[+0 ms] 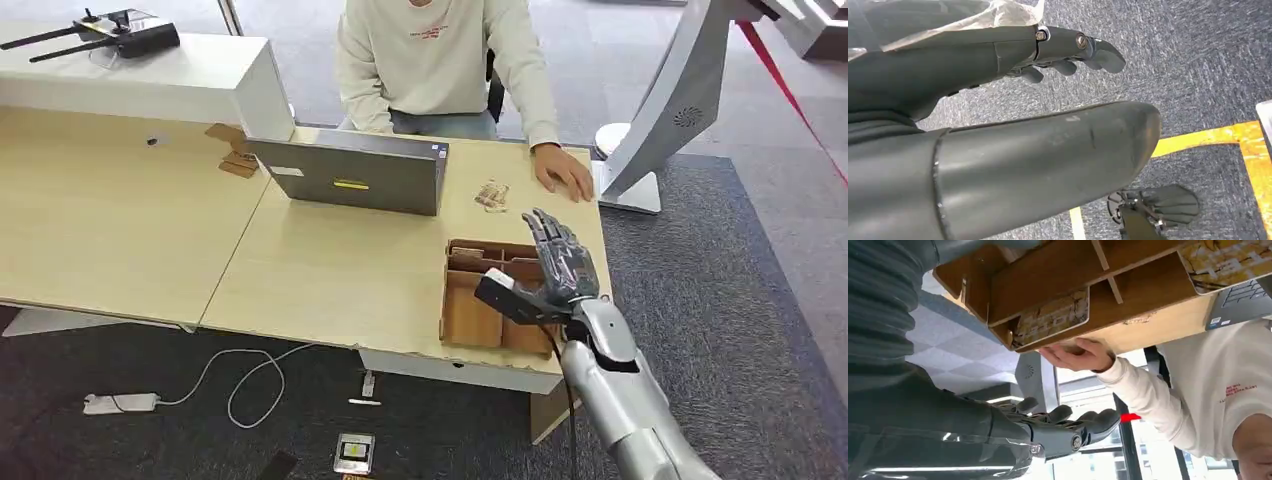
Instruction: Pass the card to the sensor for recognition and then transmit it.
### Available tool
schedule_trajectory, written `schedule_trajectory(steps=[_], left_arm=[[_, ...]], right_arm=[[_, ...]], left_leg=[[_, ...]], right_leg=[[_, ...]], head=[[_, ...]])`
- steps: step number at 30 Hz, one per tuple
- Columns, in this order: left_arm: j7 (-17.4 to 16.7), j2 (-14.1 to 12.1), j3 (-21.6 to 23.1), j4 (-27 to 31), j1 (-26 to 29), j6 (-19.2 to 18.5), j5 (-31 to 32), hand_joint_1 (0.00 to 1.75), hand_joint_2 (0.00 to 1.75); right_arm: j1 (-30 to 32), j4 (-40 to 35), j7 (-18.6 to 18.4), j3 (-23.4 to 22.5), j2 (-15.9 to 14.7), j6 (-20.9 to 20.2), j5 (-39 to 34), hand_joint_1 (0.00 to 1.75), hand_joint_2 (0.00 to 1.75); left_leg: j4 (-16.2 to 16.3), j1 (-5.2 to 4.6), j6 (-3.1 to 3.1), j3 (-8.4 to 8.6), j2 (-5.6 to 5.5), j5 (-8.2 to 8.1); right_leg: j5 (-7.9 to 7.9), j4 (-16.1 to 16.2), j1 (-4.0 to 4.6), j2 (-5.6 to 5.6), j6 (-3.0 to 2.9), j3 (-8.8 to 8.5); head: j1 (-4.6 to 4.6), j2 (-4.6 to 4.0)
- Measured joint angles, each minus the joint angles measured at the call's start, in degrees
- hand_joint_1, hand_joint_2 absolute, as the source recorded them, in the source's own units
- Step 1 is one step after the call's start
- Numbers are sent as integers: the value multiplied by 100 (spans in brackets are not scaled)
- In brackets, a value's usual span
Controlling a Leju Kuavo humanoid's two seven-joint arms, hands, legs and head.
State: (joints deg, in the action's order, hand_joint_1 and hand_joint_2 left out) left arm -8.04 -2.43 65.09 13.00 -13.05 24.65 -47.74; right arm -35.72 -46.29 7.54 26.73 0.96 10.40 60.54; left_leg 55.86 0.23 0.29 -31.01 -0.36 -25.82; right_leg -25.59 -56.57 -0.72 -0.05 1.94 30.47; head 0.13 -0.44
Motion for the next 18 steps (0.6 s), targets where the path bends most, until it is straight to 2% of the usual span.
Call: schedule_trajectory(steps=[18], left_arm=[[-33, 0, 0, 0, 2, 2, -35, 0, 0]], right_arm=[[-3, 273, 35, 0, -37, 92, -9, 0, 175]], left_leg=[[0, 0, 0, 0, 1, 0]], right_leg=[[0, 0, 0, 0, 0, 1]], head=[[0, 0]])
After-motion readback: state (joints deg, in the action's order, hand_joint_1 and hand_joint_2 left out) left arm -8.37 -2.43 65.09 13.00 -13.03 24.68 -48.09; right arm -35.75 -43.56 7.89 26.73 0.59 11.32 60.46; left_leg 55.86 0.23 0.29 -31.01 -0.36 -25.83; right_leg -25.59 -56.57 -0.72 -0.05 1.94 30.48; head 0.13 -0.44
